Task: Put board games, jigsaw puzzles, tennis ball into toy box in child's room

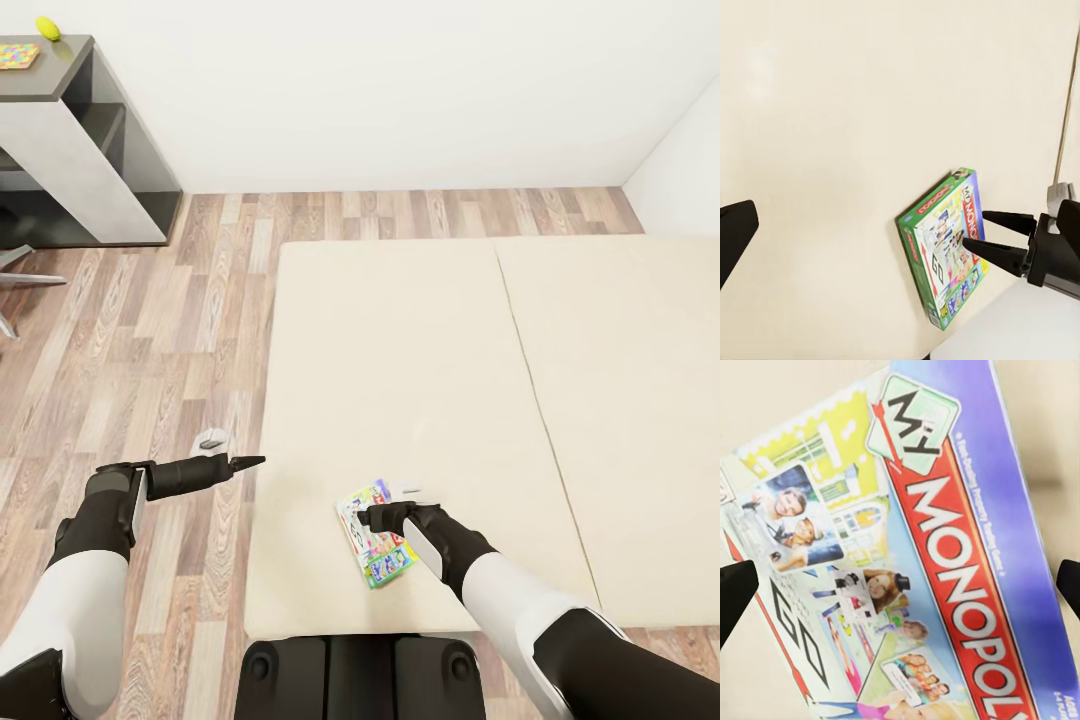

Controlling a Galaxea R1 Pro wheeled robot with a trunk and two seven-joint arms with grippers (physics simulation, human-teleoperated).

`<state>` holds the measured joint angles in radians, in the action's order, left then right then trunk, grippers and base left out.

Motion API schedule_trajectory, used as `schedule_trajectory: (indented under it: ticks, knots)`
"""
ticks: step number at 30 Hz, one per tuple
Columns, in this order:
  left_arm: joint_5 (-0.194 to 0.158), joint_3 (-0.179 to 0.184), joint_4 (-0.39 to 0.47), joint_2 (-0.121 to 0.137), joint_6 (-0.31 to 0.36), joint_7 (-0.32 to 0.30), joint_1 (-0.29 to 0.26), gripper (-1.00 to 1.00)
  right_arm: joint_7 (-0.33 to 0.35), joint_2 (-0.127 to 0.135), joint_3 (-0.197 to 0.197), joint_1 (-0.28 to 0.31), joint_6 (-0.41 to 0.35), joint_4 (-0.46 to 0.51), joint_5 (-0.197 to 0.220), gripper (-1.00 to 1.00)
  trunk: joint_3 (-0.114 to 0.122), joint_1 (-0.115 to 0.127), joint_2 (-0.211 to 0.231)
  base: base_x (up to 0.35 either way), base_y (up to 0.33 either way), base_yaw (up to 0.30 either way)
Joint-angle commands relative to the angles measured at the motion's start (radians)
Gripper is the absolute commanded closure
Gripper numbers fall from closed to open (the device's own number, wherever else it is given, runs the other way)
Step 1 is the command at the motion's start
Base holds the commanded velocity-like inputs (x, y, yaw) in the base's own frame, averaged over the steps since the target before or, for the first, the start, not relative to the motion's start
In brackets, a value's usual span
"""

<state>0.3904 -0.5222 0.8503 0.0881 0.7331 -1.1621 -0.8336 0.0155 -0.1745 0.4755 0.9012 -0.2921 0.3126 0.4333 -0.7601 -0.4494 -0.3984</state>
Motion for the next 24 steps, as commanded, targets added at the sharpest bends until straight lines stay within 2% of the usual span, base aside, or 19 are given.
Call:
schedule_trajectory:
  ticks: [1,24]
  knots:
    - [0.01,-0.004,0.001,-0.001,0.008,-0.01,-0.001,-1.0,0.001,0.0,0.002,0.001,-0.004,0.0,-0.001,-1.0,-0.001,-0.001,-0.002,0.0,0.0,0.0]
    - [0.01,-0.004,0.001,-0.001,0.008,-0.01,-0.001,-1.0,0.001,0.0,0.001,0.001,-0.004,0.0,-0.001,-1.0,-0.001,-0.001,-0.002,0.0,0.031,0.0]
